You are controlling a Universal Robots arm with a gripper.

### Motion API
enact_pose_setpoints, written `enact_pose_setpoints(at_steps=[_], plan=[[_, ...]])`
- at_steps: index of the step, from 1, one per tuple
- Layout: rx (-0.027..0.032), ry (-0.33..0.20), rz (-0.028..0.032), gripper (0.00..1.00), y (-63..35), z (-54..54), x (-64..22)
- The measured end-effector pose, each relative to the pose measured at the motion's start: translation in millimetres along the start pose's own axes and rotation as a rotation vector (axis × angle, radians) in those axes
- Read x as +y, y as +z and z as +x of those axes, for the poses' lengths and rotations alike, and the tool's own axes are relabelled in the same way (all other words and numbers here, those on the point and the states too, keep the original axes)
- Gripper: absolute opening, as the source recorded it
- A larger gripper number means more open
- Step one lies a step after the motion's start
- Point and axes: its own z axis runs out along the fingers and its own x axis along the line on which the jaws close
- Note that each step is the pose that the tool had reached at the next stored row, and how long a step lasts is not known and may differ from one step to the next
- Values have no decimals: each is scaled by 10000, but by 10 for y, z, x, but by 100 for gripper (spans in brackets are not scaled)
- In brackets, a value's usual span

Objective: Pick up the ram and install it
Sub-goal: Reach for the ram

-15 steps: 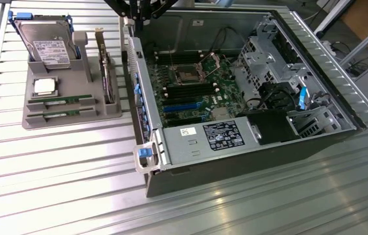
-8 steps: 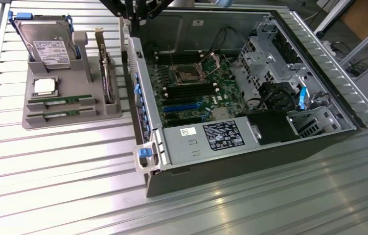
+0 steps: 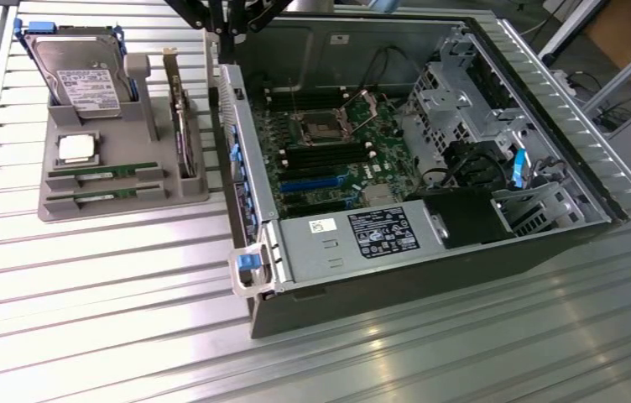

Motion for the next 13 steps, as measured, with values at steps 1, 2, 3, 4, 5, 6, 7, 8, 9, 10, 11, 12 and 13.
enact_pose_setpoints(at_steps=[1,2,3,4,5,6,7,8,9,10,11,12,13], plan=[[0,0,0,10,0,6,0],[0,0,0,10,0,18,-1],[0,0,-1,10,0,28,-2],[0,1,0,10,-1,33,-2],[0,0,-1,10,-1,40,-3],[0,0,-1,10,-1,45,-3],[0,0,0,10,-1,50,-4],[0,0,0,10,-1,55,-4],[0,1,0,10,-1,60,-4],[0,0,0,10,-1,67,-5],[0,0,0,10,-2,76,-6],[0,0,0,10,-2,93,-7],[-1,0,0,10,-2,102,-8]])
